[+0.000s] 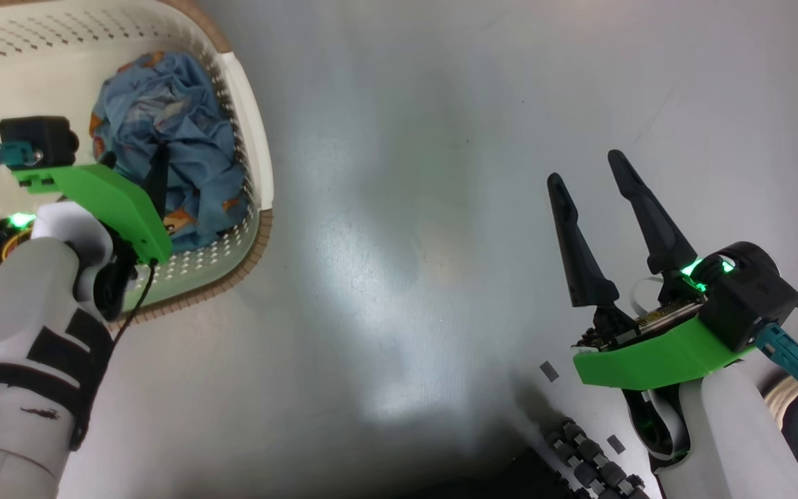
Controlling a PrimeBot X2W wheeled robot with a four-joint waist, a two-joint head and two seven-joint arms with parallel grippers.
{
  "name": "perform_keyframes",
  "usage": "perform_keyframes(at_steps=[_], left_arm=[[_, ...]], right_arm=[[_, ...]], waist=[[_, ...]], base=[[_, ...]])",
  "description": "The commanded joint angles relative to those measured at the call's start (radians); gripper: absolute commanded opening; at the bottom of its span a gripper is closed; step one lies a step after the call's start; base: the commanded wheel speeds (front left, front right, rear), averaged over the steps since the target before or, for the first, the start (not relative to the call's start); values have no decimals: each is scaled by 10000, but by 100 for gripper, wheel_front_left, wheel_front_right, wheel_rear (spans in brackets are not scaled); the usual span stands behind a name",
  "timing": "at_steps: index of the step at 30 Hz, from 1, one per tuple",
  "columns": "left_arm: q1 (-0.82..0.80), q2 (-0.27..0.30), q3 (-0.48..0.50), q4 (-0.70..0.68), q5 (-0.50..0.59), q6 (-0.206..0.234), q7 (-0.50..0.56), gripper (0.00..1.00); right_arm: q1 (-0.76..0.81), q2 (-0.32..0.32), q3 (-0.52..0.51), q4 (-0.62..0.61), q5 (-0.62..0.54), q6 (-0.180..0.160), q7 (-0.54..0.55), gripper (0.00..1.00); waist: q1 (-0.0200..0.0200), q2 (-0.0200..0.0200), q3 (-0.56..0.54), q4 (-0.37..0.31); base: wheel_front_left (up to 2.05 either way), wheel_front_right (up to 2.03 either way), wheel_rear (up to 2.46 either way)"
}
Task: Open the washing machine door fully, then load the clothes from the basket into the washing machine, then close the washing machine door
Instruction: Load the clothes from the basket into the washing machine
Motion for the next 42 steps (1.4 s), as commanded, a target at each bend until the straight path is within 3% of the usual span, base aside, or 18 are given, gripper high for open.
perform_keyframes(at_steps=[1, 9, 20, 21, 22, 23, 24, 25, 34, 42], left_arm=[[-57, 360, 37, -112, -126, -22, -20, 100], [-550, 406, -287, 406, -791, -23, 165, 100], [-1194, 0, -236, 625, -1956, -23, 557, 100], [-1227, 7, -306, 632, -1966, -23, 531, 91], [-1253, 15, -407, 657, -1946, -23, 534, 35], [-1253, 15, -407, 657, -1946, -23, 534, 35], [-1270, 21, -517, 685, -1930, -23, 584, 5], [-1280, 32, -577, 715, -1954, -23, 582, 0], [-1141, 232, -1037, 808, -2050, -23, -241, 0], [-731, 425, -1562, 539, -1974, -23, -1674, 0]], right_arm=[[245, 23, 213, -201, 110, 16, -46, 100], [254, 24, 311, -227, 155, 16, -46, 100], [432, 24, 451, -299, 85, 16, -46, 100], [452, 24, 460, -302, 84, 16, -46, 100], [468, 24, 470, -305, 83, 16, -46, 100], [468, 24, 470, -305, 83, 16, -46, 100], [475, 24, 479, -306, 90, 16, -46, 100], [476, 24, 479, -311, 96, 16, -46, 100], [361, 24, 278, -385, 87, 16, -46, 100], [188, 24, 64, -339, -69, 16, -46, 100]], waist=[[0, -1, 115, -6], [0, -1, 454, -123], [0, -1, 701, -256], [0, -1, 698, -254], [0, -1, 695, -257], [0, -1, 695, -257], [0, -1, 691, -265], [0, -1, 688, -276], [0, -1, 520, -241], [0, -1, -179, 58]], base=[[0, 0, 0], [0, 0, 0], [0, 0, 0], [0, 0, 0], [0, 0, 0], [0, 0, 0], [0, 0, 0], [0, 0, 0], [0, 0, 0], [0, 0, 0]])
